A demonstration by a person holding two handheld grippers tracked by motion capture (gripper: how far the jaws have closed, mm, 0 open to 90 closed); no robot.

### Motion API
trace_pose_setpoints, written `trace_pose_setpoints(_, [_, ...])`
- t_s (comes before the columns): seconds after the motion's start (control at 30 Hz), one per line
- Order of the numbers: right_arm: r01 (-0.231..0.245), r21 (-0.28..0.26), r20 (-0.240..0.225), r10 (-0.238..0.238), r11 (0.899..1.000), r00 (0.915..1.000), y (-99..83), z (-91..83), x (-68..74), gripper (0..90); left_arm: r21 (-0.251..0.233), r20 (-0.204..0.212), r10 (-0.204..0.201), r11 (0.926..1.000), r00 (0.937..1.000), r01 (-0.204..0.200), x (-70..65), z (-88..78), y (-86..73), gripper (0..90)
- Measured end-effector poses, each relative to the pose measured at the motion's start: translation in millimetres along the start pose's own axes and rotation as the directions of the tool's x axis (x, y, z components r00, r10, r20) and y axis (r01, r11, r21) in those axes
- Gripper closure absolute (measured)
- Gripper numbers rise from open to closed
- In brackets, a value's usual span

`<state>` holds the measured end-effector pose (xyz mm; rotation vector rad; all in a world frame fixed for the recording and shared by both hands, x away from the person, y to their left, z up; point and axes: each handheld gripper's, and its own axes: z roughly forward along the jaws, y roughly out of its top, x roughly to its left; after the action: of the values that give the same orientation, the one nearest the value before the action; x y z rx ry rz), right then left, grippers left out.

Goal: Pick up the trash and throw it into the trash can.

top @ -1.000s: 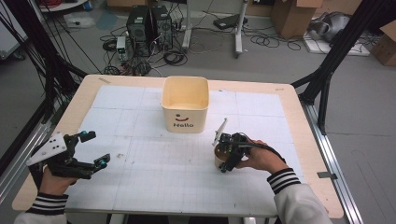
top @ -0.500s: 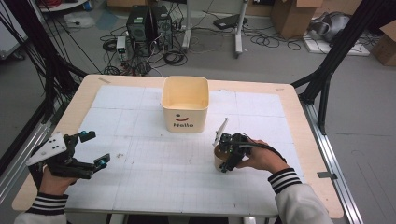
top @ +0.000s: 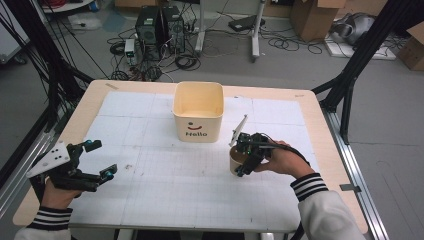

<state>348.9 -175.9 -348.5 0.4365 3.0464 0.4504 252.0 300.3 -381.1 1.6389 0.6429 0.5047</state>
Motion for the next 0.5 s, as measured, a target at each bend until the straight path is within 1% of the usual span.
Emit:
trace_pose_setpoints(0.07, [0.001,0.004,0.009,-0.001,1.000,1.0000,2.4,-4.5,-0.6,33.6,0.000,0.000,0.000,1.0000,1.0000,0.000,0.0,-0.2,0.2,1.8])
trace_pose_setpoints(0.13, [-0.006,-0.005,0.007,0.006,1.000,1.0000,4.3,-9.6,-1.2,33.7,-0.001,-0.002,0.000,1.0000,1.0000,0.000,-0.1,-0.4,0.5,1.7])
trace_pose_setpoints(0.2, [-0.001,-0.012,0.013,0.001,1.000,0.9999,5.9,-13.3,-1.6,33.7,-0.002,-0.002,0.001,1.0000,1.0000,-0.001,-0.1,-0.5,0.8,1.8])
trace_pose_setpoints(0.33, [0.005,-0.004,0.015,-0.005,1.000,0.9999,8.9,-18.9,-1.9,33.7,-0.001,-0.002,0.004,1.0000,1.0000,-0.004,-0.1,-0.6,1.1,1.8])
trace_pose_setpoints(0.5, [0.018,-0.009,0.004,-0.018,1.000,0.9998,14.9,-29.9,-3.5,33.9,-0.003,-0.001,0.003,1.0000,1.0000,-0.003,-0.2,-0.8,1.6,1.8])
